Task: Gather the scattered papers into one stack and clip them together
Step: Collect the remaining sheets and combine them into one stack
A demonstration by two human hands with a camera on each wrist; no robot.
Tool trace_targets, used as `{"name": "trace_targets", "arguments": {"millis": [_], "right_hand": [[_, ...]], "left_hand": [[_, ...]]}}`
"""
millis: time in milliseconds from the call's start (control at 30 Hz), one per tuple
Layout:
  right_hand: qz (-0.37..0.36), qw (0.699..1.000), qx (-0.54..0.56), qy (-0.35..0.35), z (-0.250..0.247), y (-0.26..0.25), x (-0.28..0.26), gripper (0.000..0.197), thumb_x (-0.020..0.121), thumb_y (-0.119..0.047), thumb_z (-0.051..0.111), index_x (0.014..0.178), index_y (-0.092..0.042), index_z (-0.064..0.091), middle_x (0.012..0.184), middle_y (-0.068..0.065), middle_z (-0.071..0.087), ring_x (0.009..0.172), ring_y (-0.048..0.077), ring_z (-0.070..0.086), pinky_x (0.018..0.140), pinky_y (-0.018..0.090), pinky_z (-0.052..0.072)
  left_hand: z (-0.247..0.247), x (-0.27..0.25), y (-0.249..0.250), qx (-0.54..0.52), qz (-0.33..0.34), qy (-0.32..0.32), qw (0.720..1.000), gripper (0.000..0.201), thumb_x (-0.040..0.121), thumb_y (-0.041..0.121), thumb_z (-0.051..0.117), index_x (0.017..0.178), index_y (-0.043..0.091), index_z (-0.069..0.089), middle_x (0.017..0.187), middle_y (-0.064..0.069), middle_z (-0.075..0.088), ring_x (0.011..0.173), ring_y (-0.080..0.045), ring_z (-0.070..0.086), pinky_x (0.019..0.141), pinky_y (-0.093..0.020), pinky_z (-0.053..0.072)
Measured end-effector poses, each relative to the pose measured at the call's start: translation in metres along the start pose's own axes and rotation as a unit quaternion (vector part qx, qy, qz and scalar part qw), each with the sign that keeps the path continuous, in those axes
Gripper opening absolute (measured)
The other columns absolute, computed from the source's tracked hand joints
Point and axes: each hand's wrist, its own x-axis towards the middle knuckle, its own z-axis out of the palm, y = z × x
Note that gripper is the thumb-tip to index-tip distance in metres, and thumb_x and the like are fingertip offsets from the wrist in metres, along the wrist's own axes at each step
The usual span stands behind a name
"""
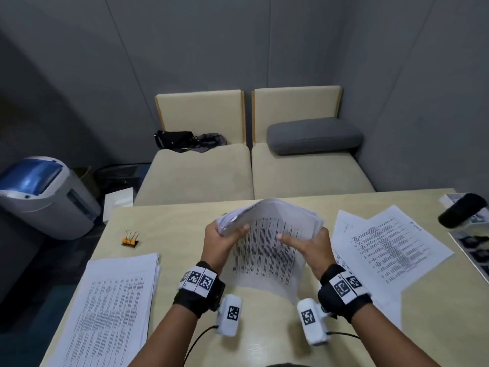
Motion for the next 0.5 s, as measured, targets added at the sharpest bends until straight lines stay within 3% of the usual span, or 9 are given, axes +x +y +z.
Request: {"name": "trace_targets", "arguments": {"millis": [100,200,333,433,500], "right_hand": [[-0.037,0.999,0.001,-0.007,0.0,-0.017,0.005,0.034,0.067,-0.004,0.086,0.092,-0.021,0.07,0.09,0.004,0.074,0.084,0.011,0.071,0.069,0.024,0.057],[-0.051,0.999,-0.003,-0.019,0.005,-0.017,0.009,0.035,0.067,0.001,0.084,0.087,-0.025,0.069,0.088,-0.002,0.071,0.077,0.001,0.068,0.066,0.015,0.054],[-0.016,1.0,-0.013,-0.004,0.008,-0.002,0.012,0.032,0.065,-0.006,0.087,0.089,-0.018,0.069,0.089,0.005,0.074,0.081,0.016,0.071,0.069,0.025,0.057],[0.023,0.999,-0.026,-0.018,0.009,0.011,0.015,0.028,0.068,-0.009,0.086,0.091,-0.012,0.071,0.09,0.008,0.076,0.085,0.022,0.073,0.077,0.035,0.059],[0.028,0.999,-0.036,-0.012,0.011,0.016,0.017,0.024,0.071,-0.009,0.084,0.092,-0.012,0.073,0.092,0.007,0.076,0.087,0.022,0.073,0.079,0.035,0.058]], "left_hand": [[0.003,0.006,0.017,0.047,0.087,0.072,0.993,0.036,0.072,0.037,0.074,0.086,0.005,0.071,0.077,0.001,0.07,0.073,-0.009,0.064,0.068,-0.017,0.051],[0.01,0.01,0.023,0.083,0.113,0.168,0.976,0.028,0.079,0.028,0.074,0.073,0.001,0.067,0.068,-0.004,0.065,0.063,-0.008,0.058,0.063,-0.018,0.049],[0.007,0.018,0.016,0.102,0.072,0.242,0.962,0.021,0.082,0.011,0.071,0.064,0.003,0.064,0.062,-0.004,0.062,0.059,-0.01,0.055,0.064,-0.028,0.047],[0.002,0.019,0.014,0.074,0.08,0.215,0.971,0.022,0.089,0.013,0.065,0.068,0.004,0.065,0.07,-0.014,0.07,0.066,-0.02,0.065,0.069,-0.03,0.054],[0.001,0.02,0.013,0.066,0.09,0.186,0.976,0.034,0.096,0.022,0.054,0.072,0.0,0.065,0.075,-0.02,0.071,0.07,-0.025,0.067,0.072,-0.03,0.056]]}}
